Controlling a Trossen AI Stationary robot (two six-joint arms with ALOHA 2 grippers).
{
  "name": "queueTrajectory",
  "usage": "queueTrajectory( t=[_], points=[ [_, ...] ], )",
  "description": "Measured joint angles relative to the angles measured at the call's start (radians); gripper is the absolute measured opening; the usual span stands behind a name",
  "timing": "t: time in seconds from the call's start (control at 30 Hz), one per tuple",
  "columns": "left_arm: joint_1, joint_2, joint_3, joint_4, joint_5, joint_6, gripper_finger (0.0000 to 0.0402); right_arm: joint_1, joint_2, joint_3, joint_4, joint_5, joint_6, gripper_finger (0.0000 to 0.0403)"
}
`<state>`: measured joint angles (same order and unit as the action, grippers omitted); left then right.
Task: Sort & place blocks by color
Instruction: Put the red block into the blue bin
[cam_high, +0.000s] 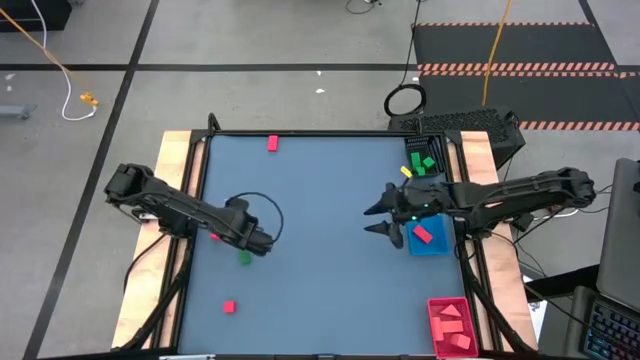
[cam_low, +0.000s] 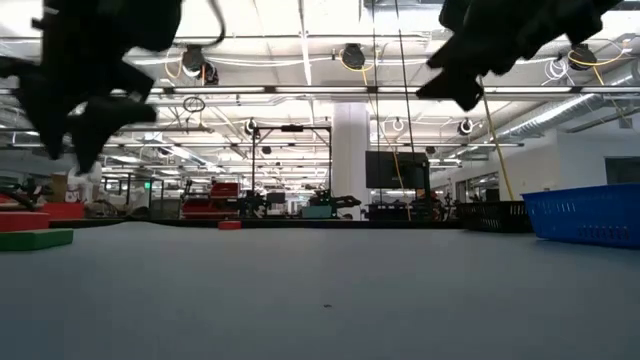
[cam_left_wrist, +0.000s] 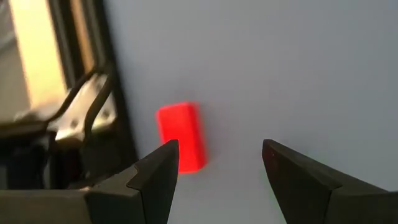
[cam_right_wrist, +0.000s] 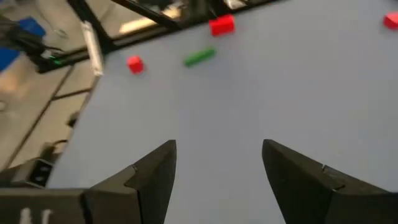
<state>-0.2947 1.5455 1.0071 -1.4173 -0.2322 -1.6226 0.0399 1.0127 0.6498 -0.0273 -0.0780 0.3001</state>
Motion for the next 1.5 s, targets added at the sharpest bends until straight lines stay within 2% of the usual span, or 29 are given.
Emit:
queueTrajectory(
  t=[0.1, 0.27, 0.4, 0.63, 0.9, 1.2, 1.5],
  points=[
    [0.000, -0.010, -0.080, 0.009, 0.081, -0.018, 0.0234, 0.037, -0.042, 0.000, -0.002, 0.000, -0.011, 0.0231],
    [0.009, -0.058, -0.175, 0.080, 0.128, -0.018, 0.0234, 0.087, -0.063, 0.000, -0.001, 0.037, -0.031, 0.0231],
    [0.026, -0.129, -0.224, 0.145, 0.127, -0.010, 0.0234, 0.107, -0.060, 0.000, -0.005, 0.104, -0.032, 0.0231],
    [0.094, -0.240, -0.294, 0.149, 0.128, 0.025, 0.0234, 0.114, -0.056, 0.000, -0.005, 0.107, -0.010, 0.0231],
    [0.192, -0.301, -0.292, 0.173, 0.137, 0.105, 0.0234, 0.128, -0.041, 0.000, -0.004, 0.108, 0.006, 0.0231],
    [0.230, -0.272, -0.291, 0.173, 0.153, 0.116, 0.0234, 0.133, -0.023, 0.000, -0.007, 0.106, 0.025, 0.0231],
    [0.220, -0.139, -0.292, 0.172, 0.185, 0.113, 0.0234, 0.133, -0.023, 0.000, -0.006, 0.104, 0.026, 0.0231]
  ],
)
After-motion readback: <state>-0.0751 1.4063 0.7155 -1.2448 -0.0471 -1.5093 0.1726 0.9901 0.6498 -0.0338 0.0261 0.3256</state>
